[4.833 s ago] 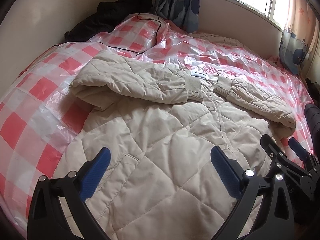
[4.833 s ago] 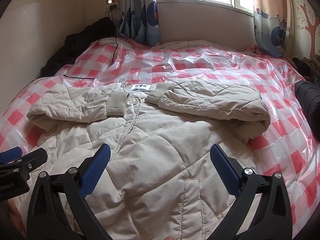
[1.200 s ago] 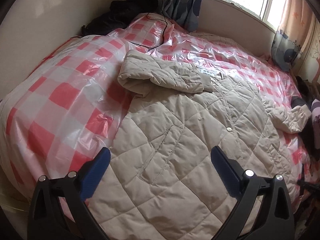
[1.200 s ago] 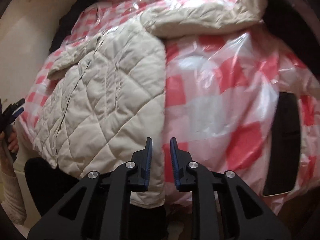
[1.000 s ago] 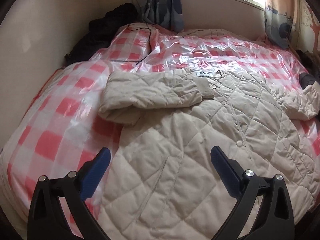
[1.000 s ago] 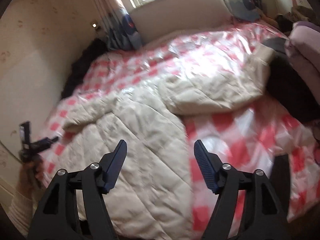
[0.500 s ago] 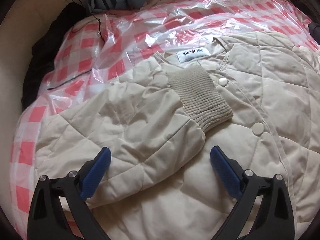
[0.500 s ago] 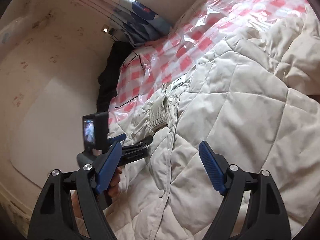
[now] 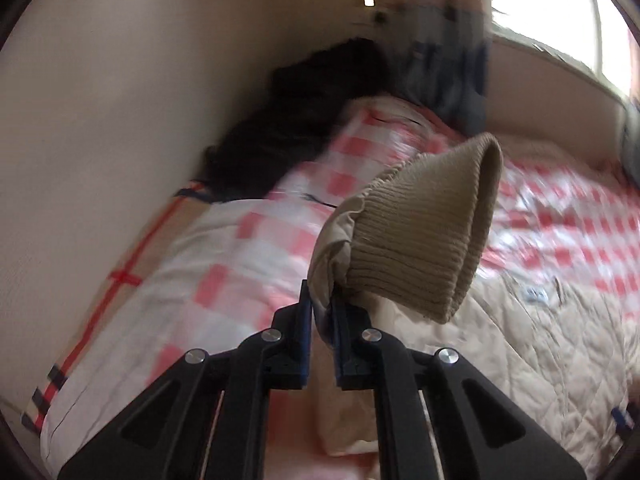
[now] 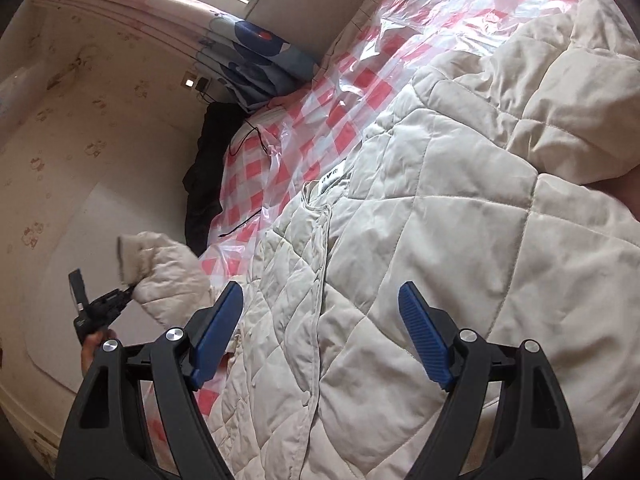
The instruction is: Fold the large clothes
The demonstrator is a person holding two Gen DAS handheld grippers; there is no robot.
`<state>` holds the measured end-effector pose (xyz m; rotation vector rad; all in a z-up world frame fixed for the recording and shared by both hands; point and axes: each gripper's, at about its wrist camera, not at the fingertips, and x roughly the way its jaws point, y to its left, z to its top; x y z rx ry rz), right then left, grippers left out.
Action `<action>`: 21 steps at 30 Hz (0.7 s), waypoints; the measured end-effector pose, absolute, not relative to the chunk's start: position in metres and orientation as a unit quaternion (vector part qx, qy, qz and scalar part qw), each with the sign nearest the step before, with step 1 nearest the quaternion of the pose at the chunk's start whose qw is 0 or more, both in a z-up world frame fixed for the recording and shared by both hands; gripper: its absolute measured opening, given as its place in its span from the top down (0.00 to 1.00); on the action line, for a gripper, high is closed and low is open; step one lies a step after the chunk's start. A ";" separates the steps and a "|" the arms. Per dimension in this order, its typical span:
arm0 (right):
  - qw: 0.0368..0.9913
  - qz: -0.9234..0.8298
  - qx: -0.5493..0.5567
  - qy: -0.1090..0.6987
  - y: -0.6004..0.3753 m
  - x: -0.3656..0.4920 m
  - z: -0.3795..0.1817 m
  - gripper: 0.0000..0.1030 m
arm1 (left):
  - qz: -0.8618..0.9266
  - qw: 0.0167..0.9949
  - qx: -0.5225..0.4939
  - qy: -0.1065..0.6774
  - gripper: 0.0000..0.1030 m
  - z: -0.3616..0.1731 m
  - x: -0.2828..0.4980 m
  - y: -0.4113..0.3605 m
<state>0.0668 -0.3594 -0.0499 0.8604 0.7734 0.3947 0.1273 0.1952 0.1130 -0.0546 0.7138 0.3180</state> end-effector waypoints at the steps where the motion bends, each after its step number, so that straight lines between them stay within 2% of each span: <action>1: 0.817 0.185 0.403 0.369 -0.360 0.067 -0.051 0.25 | 0.201 0.914 -0.066 0.346 0.82 0.116 0.116 0.237; 2: 0.814 0.184 0.401 0.377 -0.358 0.069 -0.054 0.25 | 0.240 0.898 -0.102 0.355 0.67 0.114 0.107 0.271; 3: 0.811 0.183 0.400 0.385 -0.356 0.072 -0.057 0.24 | 0.282 0.873 -0.147 0.370 0.41 0.106 0.093 0.309; 4: 0.808 0.181 0.399 0.394 -0.354 0.074 -0.060 0.24 | 0.300 0.857 -0.181 0.378 0.28 0.100 0.082 0.332; 7: 0.798 0.177 0.395 0.419 -0.349 0.080 -0.073 0.23 | 0.306 0.843 -0.271 0.350 0.28 0.090 0.022 0.370; 10: 0.798 0.170 0.385 0.431 -0.345 0.082 -0.079 0.23 | 0.281 0.874 -0.245 0.313 0.12 0.086 -0.019 0.330; 13: 0.817 0.166 0.356 0.423 -0.339 0.077 -0.070 0.23 | 0.188 0.907 -0.202 0.319 0.07 0.063 -0.029 0.247; 16: 0.850 0.165 0.326 0.380 -0.347 0.049 -0.040 0.23 | 0.072 0.910 -0.191 0.360 0.07 0.016 -0.010 0.148; 21: 0.902 0.059 0.318 0.285 -0.439 -0.025 0.010 0.20 | -0.064 0.904 -0.143 0.397 0.07 -0.028 0.028 0.013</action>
